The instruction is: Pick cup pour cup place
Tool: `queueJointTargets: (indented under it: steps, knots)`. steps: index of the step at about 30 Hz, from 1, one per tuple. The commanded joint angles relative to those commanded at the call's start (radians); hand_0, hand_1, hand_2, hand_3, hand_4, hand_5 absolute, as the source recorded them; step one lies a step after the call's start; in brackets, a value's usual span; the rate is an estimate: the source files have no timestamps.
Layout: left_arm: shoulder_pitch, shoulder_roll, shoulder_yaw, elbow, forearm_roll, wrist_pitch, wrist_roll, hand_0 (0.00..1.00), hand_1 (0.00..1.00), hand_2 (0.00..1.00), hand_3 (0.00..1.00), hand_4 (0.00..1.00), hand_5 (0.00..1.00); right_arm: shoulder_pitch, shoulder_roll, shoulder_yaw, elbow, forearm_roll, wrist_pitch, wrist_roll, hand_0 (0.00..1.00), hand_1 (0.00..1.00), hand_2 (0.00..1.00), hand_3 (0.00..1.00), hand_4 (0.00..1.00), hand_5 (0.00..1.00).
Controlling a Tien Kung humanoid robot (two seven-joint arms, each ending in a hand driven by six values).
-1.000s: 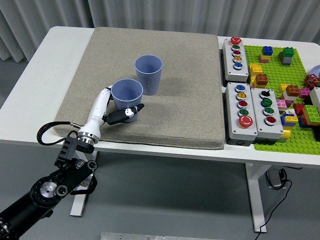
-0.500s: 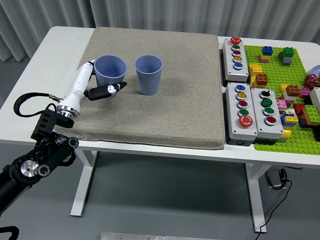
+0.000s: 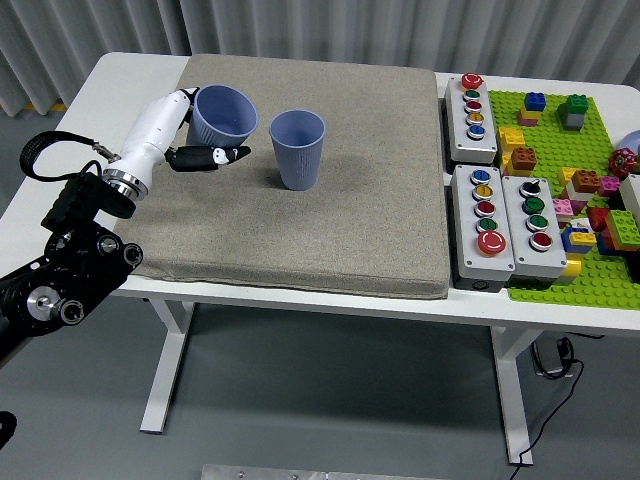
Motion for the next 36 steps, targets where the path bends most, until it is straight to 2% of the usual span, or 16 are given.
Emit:
queueJointTargets:
  steps: [8, 15, 25, 36]
  knots:
    - [-0.048, 0.003, 0.028, 0.005, 0.069, -0.018, 0.026, 0.483, 0.453, 0.485, 0.491, 0.864, 0.302, 0.005, -0.002, -0.005, -0.001, 0.009, -0.001, 0.001, 0.702, 0.658, 0.605, 0.601, 0.022, 0.37]
    - [-0.104, 0.018, 0.06, 0.01, 0.174, -0.056, 0.06, 0.473, 0.453, 0.479, 0.475, 0.844, 0.284, 0.009, -0.004, -0.006, -0.001, 0.012, -0.001, 0.002, 0.702, 0.657, 0.605, 0.601, 0.023, 0.37]
    - [-0.178, 0.033, 0.12, 0.023, 0.271, -0.12, 0.109, 0.47, 0.454, 0.477, 0.476, 0.841, 0.282, 0.015, -0.007, -0.009, -0.002, 0.019, -0.002, 0.004, 0.702, 0.657, 0.606, 0.601, 0.024, 0.37]
    - [-0.272, 0.052, 0.219, 0.048, 0.365, -0.215, 0.173, 0.468, 0.457, 0.478, 0.477, 0.842, 0.281, 0.019, -0.01, -0.015, -0.003, 0.029, -0.004, 0.004, 0.702, 0.657, 0.606, 0.601, 0.025, 0.369]
